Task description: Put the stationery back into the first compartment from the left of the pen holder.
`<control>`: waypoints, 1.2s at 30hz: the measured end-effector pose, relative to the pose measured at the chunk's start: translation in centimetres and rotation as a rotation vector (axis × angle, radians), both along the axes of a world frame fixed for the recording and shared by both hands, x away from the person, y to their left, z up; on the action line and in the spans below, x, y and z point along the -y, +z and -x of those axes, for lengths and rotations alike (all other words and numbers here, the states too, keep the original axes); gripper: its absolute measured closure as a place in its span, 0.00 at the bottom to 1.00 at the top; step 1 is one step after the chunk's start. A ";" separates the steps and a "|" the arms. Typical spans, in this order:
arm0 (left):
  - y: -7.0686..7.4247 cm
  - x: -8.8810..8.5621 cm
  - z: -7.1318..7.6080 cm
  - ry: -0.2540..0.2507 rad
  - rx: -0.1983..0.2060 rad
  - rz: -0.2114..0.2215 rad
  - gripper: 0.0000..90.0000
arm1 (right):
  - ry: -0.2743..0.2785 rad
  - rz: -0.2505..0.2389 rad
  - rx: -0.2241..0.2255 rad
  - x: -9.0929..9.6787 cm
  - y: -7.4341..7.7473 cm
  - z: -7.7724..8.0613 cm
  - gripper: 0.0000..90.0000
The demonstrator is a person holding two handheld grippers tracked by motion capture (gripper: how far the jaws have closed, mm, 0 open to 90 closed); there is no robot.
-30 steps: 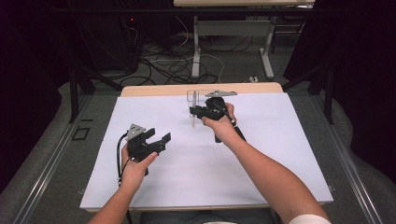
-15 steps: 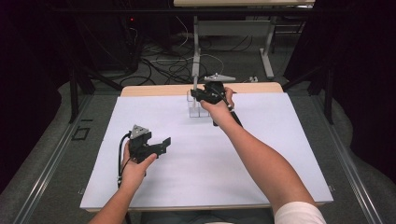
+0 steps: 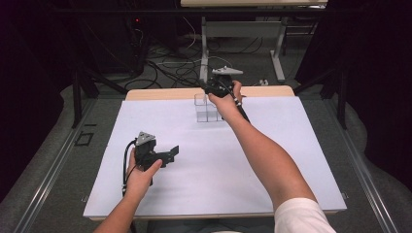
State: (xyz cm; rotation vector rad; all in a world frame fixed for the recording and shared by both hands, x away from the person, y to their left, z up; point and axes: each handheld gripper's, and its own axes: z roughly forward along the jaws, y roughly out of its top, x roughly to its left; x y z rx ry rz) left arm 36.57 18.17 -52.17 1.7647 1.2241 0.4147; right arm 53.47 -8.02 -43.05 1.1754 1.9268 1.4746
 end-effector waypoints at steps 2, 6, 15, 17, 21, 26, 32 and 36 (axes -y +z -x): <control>-0.1 0.0 0.0 -0.002 -0.002 0.000 0.00 | -0.007 0.006 -0.002 -0.1 -0.3 -0.2 0.88; -0.1 0.1 0.1 -0.001 0.001 0.005 0.00 | -0.015 0.018 -0.006 -0.4 -0.9 -0.7 0.88; -0.2 0.1 0.1 -0.014 -0.005 0.000 0.00 | -0.036 0.028 0.003 -0.6 -1.8 -1.5 0.88; -0.2 0.2 0.1 -0.015 -0.002 0.000 0.00 | -0.038 0.038 0.001 -0.7 -2.0 -1.6 0.88; -0.2 0.2 0.1 -0.015 -0.005 0.003 0.00 | -0.035 0.050 -0.010 -1.0 -2.5 -1.7 0.88; -0.2 0.2 0.1 -0.016 -0.007 0.002 0.00 | -0.025 0.066 -0.016 -1.3 -2.9 -1.8 0.88; -0.2 0.2 0.1 -0.017 -0.008 -0.002 0.00 | -0.010 0.090 -0.030 -1.9 -3.5 -1.8 0.88; -0.2 0.2 0.1 -0.019 -0.005 -0.006 0.00 | -0.004 0.103 -0.037 -2.2 -3.9 -1.8 0.88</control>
